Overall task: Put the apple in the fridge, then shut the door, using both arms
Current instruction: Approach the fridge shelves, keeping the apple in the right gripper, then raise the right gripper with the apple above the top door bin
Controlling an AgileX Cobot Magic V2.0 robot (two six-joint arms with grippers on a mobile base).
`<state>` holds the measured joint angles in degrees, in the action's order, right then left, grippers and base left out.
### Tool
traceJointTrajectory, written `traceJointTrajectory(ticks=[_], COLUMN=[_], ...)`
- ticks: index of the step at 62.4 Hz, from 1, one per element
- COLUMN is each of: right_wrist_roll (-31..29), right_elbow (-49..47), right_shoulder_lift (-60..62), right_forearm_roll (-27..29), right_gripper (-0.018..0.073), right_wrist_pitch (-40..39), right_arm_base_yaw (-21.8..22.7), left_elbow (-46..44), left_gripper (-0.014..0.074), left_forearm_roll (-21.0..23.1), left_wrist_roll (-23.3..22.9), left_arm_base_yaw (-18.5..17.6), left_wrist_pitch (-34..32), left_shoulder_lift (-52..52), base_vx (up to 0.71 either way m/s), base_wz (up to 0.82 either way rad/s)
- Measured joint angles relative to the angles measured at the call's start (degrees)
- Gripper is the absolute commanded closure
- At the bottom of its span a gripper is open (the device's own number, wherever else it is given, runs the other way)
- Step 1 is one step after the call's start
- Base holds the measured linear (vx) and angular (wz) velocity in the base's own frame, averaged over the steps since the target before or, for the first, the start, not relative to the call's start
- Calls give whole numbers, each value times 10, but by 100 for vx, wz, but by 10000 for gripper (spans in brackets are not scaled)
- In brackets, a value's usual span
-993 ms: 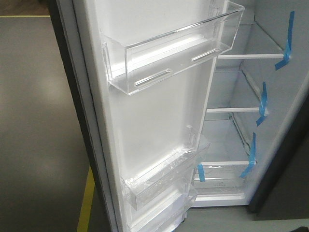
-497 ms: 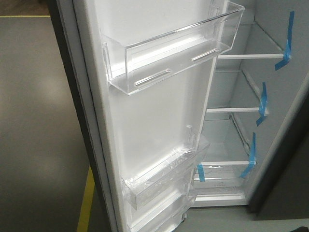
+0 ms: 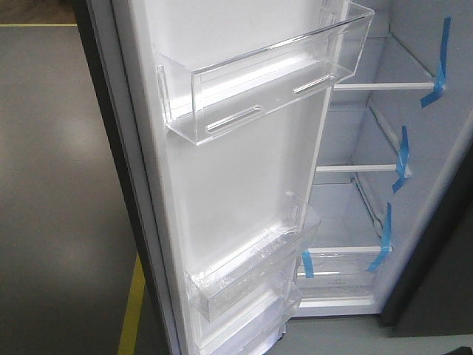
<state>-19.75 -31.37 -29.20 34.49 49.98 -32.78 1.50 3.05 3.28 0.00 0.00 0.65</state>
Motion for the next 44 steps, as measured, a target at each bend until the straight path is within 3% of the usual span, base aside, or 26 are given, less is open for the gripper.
traceJointTrajectory(ticks=[14, 22, 30, 44], right_wrist_roll=[-11, 0, 73, 241], right_elbow=[0, -3, -36, -156], right_shoulder_lift=[0, -5, -39, -142], right_forearm_roll=[-8, -50, -134, -352], right_gripper=[198, 198, 198, 198], right_wrist_pitch=[-4, -16, -26, -23], right_arm_base_yaw=[0, 0, 0, 0], left_elbow=[0, 0, 0, 0], left_gripper=[603, 603, 603, 603], left_forearm_roll=[0, 0, 0, 0], left_wrist_roll=[0, 0, 0, 0], left_arm_base_yaw=[0, 0, 0, 0], left_wrist_pitch=[0, 0, 0, 0], left_shoulder_lift=[0, 0, 0, 0], base_vx=[0, 0, 0, 0], base_wz=[0, 0, 0, 0])
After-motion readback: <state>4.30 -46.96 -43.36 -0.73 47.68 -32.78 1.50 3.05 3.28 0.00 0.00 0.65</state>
